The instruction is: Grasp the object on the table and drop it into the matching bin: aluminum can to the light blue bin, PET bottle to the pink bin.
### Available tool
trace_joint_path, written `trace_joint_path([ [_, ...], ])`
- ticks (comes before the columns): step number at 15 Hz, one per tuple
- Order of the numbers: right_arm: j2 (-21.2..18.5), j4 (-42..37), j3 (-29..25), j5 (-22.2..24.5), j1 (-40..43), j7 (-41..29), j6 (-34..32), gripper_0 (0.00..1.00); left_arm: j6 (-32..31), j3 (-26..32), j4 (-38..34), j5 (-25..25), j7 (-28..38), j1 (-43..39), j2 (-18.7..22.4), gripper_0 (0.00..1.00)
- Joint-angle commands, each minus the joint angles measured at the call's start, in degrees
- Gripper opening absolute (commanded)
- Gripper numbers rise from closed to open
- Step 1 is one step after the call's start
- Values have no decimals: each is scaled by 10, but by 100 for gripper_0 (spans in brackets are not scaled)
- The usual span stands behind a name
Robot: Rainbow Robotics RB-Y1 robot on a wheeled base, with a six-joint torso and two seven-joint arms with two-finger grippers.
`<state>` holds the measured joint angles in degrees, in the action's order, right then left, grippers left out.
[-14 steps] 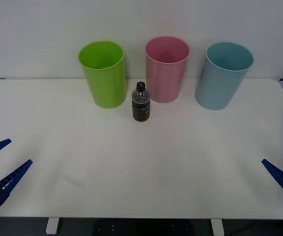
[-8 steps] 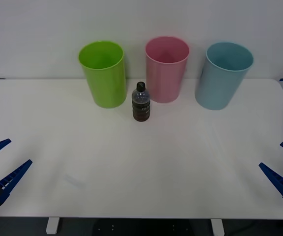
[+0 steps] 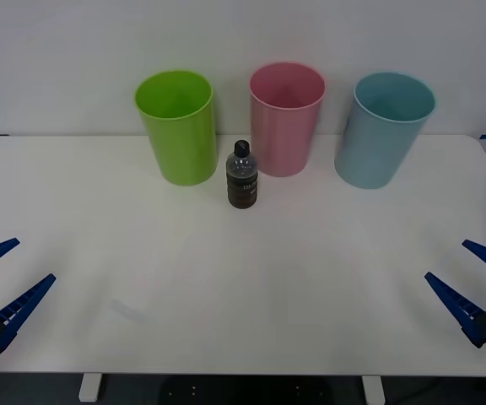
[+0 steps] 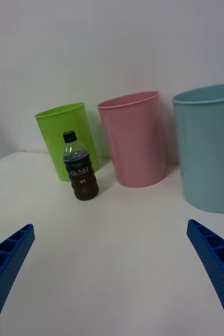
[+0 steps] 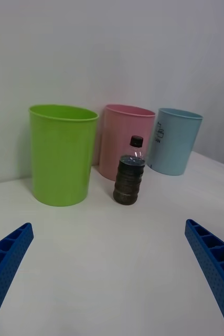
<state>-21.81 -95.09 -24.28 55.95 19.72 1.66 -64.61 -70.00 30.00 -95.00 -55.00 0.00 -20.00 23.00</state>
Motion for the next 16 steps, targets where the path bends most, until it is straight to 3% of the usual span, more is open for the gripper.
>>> trace_joint_path([
  [1, 0, 0, 23, 17, -20, 16, 12, 100, 0, 0, 0, 0, 0, 0, 0, 100],
  [5, -2, 0, 70, 21, -41, 73, 60, 100, 0, 0, 0, 0, 0, 0, 0, 100],
  [7, -6, 0, 109, 21, -54, 111, 118, 100, 0, 0, 0, 0, 0, 0, 0, 100],
  [14, -24, 8, 223, 40, -113, 117, 274, 100, 0, 0, 0, 0, 0, 0, 0, 100],
  [16, -24, 45, 238, 40, -146, 120, 281, 100, 0, 0, 0, 0, 0, 0, 0, 100],
])
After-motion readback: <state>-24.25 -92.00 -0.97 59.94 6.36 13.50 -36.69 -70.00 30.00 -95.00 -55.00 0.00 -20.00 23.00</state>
